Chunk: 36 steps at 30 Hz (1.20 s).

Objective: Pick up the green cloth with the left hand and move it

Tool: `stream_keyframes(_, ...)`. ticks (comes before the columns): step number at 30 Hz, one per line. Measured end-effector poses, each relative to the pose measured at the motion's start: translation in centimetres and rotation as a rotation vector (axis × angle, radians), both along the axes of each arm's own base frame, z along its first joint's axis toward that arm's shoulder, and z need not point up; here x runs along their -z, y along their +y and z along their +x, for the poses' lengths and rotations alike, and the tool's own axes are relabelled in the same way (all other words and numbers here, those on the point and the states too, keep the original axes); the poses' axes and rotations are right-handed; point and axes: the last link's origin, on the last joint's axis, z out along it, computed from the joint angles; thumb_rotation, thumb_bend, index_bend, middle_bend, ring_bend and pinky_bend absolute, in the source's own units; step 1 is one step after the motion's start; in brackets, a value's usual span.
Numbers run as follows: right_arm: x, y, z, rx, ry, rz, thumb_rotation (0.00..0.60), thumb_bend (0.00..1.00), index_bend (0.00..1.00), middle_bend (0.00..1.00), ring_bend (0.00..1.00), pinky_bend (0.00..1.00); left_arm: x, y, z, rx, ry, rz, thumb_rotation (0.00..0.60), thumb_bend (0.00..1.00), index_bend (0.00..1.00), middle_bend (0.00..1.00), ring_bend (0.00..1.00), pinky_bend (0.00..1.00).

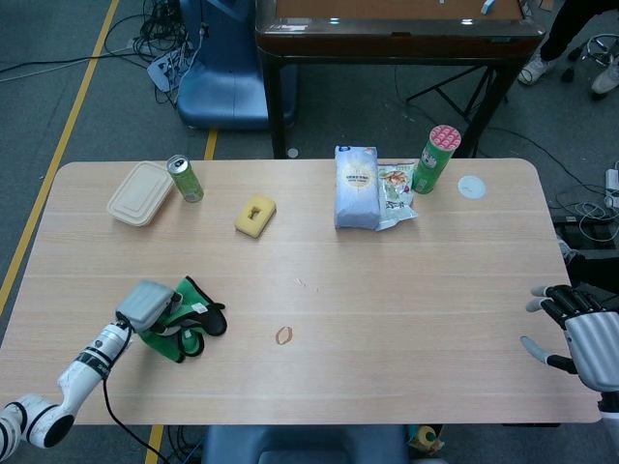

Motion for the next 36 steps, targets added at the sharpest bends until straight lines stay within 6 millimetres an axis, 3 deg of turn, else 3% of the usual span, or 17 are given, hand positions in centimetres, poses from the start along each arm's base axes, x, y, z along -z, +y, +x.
stream_keyframes(5,0.0,0.0,-0.1,0.003,0.000,0.000,0.600,0.26,0.43,0.33,0.26,0.31,-0.6,-0.4,2.7,0.031,-0.097,-0.022,0.600,0.20,0.67,0.74,0.74,0.95)
stream_keyframes(11,-0.2,0.0,-0.3,0.012,0.003,-0.002,0.600,0.26,0.43,0.33,0.26,0.31,0.1,-0.3,6.2,0.067,-0.192,-0.083,0.600,0.20,0.66,0.73,0.73,0.95)
stream_keyframes(21,-0.1,-0.1,-0.5,0.026,0.005,-0.004,0.600,0.26,0.43,0.33,0.26,0.31,4.7,-0.7,11.1,0.170,-0.215,-0.242,0.600,0.20,0.64,0.72,0.72,0.95)
stream_keyframes(28,-0.2,-0.1,-0.5,0.031,0.007,-0.004,0.600,0.26,0.43,0.33,0.26,0.31,8.3,-0.7,13.0,0.223,-0.167,-0.317,0.600,0.20,0.63,0.71,0.71,0.93)
stream_keyframes(36,-0.2,0.0,-0.6,0.039,0.008,-0.006,0.600,0.26,0.43,0.33,0.26,0.31,11.0,0.2,13.4,0.272,-0.070,-0.309,0.600,0.20,0.62,0.69,0.71,0.93)
